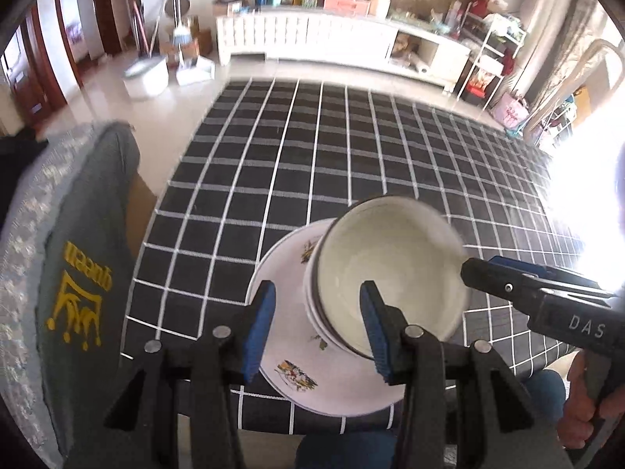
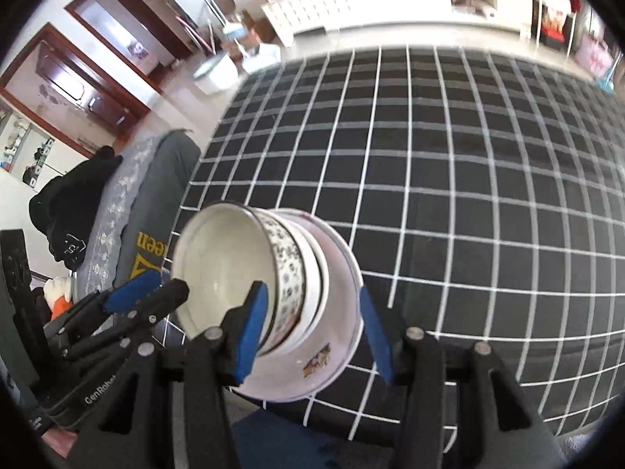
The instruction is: Organize plates and bowls
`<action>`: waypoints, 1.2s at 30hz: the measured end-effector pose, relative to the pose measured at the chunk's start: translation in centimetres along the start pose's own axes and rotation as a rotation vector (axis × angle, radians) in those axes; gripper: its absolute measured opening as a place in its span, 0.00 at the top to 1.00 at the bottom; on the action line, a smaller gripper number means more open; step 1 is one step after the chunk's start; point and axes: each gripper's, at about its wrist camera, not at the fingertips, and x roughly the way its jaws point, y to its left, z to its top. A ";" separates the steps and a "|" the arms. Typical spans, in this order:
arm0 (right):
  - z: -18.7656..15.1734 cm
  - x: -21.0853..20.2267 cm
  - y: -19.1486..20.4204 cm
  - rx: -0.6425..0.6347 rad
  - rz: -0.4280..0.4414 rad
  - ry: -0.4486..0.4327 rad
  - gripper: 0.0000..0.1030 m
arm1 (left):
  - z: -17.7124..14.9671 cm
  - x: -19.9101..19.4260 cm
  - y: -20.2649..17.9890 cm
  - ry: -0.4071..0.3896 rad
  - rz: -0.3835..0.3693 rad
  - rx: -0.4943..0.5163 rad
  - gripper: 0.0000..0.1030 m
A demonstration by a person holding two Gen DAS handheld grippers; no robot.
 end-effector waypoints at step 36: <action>-15.2 -25.1 2.8 -0.226 -0.334 -0.803 0.00 | -10.3 -21.3 -8.5 -0.548 -0.028 0.084 0.00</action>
